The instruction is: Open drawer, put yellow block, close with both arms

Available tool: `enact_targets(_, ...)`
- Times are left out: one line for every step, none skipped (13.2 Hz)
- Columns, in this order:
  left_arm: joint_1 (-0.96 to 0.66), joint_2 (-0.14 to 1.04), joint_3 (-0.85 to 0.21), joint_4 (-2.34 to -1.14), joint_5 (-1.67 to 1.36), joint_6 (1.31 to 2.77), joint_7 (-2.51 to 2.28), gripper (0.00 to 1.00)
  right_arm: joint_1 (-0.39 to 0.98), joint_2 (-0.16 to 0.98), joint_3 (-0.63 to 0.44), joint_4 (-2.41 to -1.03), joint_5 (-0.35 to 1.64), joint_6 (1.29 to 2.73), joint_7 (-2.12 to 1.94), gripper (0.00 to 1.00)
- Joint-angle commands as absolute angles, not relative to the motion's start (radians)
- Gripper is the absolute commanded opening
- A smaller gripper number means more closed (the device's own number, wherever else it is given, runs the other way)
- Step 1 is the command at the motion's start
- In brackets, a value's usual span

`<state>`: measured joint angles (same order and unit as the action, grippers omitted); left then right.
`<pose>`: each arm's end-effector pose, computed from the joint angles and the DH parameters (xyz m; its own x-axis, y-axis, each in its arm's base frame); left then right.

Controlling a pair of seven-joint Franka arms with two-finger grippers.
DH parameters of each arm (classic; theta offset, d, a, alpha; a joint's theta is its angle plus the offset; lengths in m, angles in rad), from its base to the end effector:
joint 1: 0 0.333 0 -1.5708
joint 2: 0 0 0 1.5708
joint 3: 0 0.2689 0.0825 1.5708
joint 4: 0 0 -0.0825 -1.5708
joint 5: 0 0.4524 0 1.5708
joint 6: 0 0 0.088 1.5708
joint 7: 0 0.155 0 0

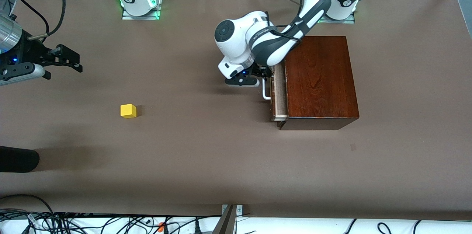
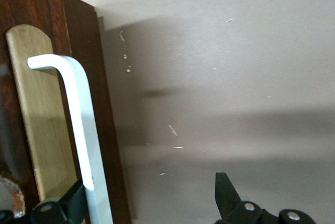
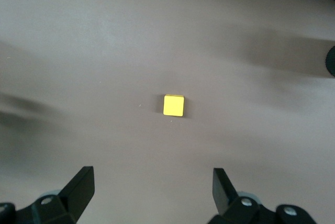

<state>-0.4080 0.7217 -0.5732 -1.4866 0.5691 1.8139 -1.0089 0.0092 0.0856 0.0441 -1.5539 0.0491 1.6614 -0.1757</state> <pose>0.4650 -0.5259 0.1613 0.9926 -0.1162 -0.0358 -0.1216 -0.9480 -0.2941 0.6523 0.0413 0.4923 0.9745 0.2222 0.0307 0.2235 -0.9735 -0.0481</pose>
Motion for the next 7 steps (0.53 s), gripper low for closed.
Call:
enact_targets(-0.462,0.782,-0.575,-1.388,0.560,1.812,-1.026,1.00,0.011,0.089,0.041,-1.529,0.034,1.641,-0.173,1.00)
enact_targets(-0.472,0.801,-0.575,-1.359,0.558,1.810,-1.037,1.00,0.011,0.090,0.040,-1.529,0.035,1.646,-0.176,1.00)
enact_targets(-0.492,0.819,-0.575,-1.332,0.560,1.812,-1.051,1.00,0.009,0.095,0.035,-1.529,0.040,1.647,-0.189,1.00)
enact_targets(-0.508,0.839,-0.574,-1.306,0.560,1.812,-1.058,1.00,0.002,0.100,0.034,-1.529,0.040,1.652,-0.189,1.00)
enact_targets(-0.520,0.857,-0.574,-1.278,0.560,1.810,-1.063,1.00,-0.006,0.100,0.034,-1.529,0.043,1.654,-0.189,1.00)
enact_targets(-0.528,0.867,-0.574,-1.255,0.560,1.810,-1.063,1.00,-0.014,0.106,0.032,-1.529,0.046,1.664,-0.187,1.00)
enact_targets(-0.535,0.874,-0.574,-1.238,0.560,1.812,-1.062,1.00,-0.017,0.126,0.032,-1.529,0.045,1.678,-0.186,1.00)
